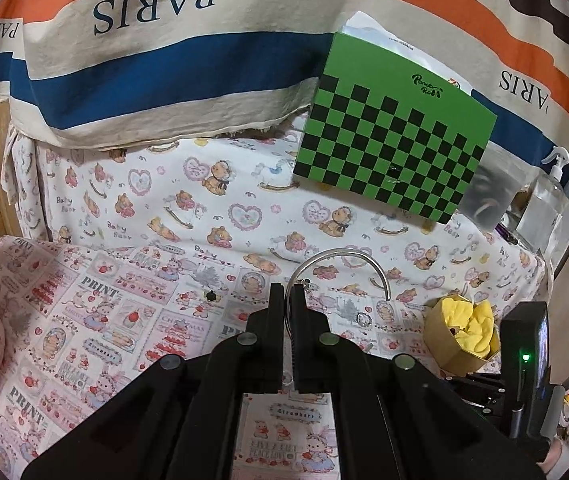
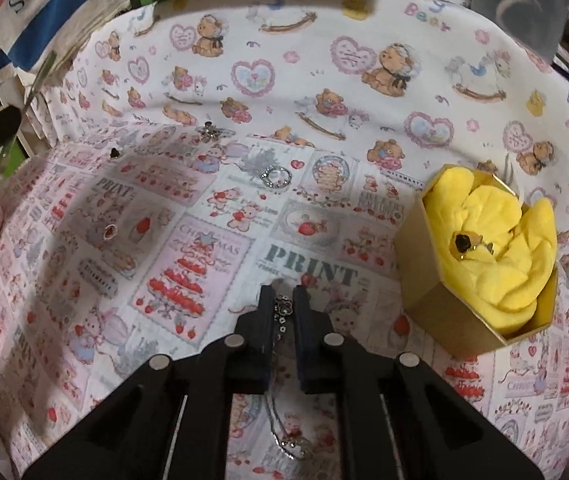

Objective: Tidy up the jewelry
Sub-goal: 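Lift the hoop and chain together toward the yellow box with both tools, then open both tools over the yellow box, dropping the hoop and chain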

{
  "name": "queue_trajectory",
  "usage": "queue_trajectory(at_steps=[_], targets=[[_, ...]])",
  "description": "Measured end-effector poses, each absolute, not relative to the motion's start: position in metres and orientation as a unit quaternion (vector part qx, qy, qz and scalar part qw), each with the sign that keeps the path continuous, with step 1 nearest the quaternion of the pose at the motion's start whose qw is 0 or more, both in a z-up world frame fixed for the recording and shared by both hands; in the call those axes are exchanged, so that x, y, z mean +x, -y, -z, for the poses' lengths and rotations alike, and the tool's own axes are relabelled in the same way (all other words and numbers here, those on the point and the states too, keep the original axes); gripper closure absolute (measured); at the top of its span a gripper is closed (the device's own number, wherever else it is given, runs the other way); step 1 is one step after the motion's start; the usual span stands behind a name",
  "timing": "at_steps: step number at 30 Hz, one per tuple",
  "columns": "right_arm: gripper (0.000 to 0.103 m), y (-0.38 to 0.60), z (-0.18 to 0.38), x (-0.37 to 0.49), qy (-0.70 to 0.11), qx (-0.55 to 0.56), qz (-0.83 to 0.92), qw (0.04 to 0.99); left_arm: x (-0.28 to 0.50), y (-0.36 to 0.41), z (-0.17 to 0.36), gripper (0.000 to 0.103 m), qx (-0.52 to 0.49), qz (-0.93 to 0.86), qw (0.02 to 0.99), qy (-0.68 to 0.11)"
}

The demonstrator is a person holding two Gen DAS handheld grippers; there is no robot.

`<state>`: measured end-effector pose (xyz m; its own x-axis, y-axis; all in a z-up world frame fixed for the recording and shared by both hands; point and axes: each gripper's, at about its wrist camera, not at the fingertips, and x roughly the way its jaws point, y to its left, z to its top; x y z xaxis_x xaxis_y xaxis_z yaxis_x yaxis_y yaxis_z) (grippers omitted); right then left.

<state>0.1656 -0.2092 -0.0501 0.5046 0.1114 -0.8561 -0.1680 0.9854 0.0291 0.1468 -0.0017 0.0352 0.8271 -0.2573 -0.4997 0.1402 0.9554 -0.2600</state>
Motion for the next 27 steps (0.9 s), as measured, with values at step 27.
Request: queue_trajectory(at_steps=[27], targets=[[0.103,0.274,-0.102,0.086,-0.334,0.029,-0.101,0.937,0.087,0.031,-0.136,0.101,-0.092,0.152,0.967,-0.184]])
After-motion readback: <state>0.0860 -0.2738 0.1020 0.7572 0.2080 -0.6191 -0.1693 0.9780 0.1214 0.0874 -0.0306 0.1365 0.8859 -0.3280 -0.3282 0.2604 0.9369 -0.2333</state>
